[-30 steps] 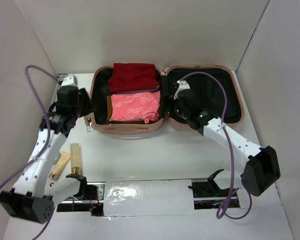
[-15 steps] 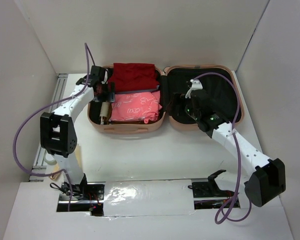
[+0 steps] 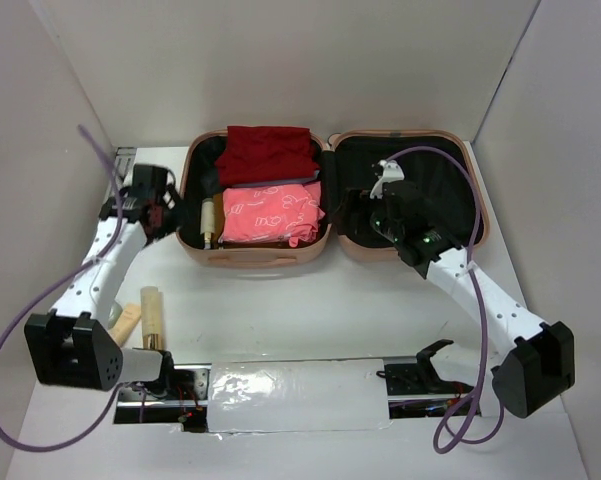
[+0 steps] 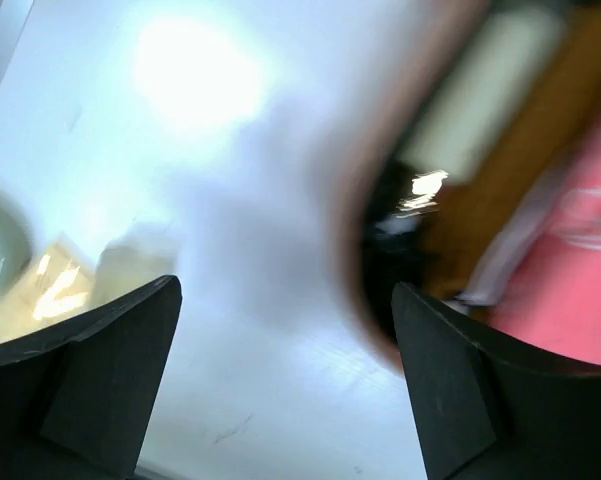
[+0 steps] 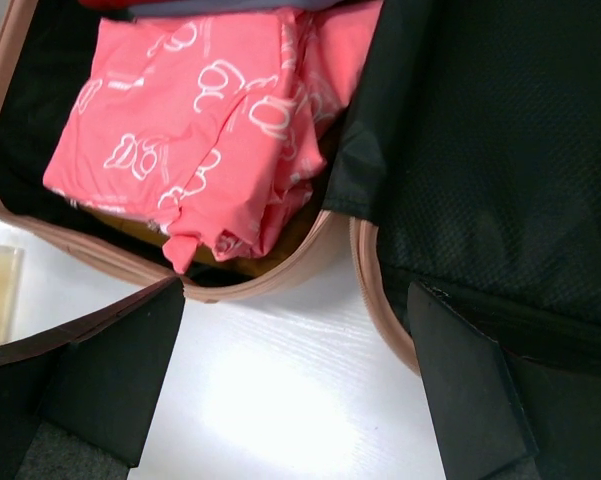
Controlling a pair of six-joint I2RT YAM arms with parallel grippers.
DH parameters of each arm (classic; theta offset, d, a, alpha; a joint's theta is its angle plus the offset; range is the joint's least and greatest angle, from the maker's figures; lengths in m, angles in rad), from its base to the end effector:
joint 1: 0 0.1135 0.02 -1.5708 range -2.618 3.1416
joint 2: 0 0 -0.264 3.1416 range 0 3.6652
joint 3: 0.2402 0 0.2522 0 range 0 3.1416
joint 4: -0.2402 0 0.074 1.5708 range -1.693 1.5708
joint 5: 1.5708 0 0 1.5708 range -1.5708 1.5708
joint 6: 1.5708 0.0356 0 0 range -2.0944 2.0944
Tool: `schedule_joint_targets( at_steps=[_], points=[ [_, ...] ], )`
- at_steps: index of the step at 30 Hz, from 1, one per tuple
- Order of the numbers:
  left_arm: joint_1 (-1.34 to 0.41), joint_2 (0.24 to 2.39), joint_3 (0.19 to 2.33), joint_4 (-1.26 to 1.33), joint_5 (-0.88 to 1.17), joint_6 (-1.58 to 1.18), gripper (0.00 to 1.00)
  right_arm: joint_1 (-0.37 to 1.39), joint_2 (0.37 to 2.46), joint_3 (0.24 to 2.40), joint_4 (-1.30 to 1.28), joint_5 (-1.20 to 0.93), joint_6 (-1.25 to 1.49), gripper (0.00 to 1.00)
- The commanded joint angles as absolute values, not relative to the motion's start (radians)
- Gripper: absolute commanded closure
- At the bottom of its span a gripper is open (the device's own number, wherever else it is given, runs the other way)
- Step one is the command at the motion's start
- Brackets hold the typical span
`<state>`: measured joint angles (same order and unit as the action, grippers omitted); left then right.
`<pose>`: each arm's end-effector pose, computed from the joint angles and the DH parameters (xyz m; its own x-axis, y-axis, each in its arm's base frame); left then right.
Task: Pack the luggage
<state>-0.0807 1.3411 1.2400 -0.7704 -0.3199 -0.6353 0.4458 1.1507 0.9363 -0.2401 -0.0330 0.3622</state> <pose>0.2790 -0.0113 0.3230 -0.5397 -0.5215 -0.6609 -0.5535 0.8113 -0.1883 0.2367 0.1144 0.3129 -0.5326 0.1380 -0.8351 -0.2876 0.8984 0.3319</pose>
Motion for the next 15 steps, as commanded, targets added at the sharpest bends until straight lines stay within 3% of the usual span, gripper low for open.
schedule_joint_targets(
  at_steps=[1, 8, 15],
  points=[
    [0.021, 1.276, 1.044, -0.881, -0.342, -0.845, 0.01, 0.466, 1.131, 0.911, -0.233, -0.060, 0.359, 0.00],
    [0.167, 1.187, 0.867, -0.884, -0.376, -1.040, 0.01, 0.520, 1.131, 0.911, -0.224, -0.087, 0.368, 0.00],
    [0.247, 1.232, 0.802, -0.792, -0.422, -1.023, 0.01, 0.583, 1.187, 0.962, -0.247, -0.055, 0.379, 0.00]
  ],
)
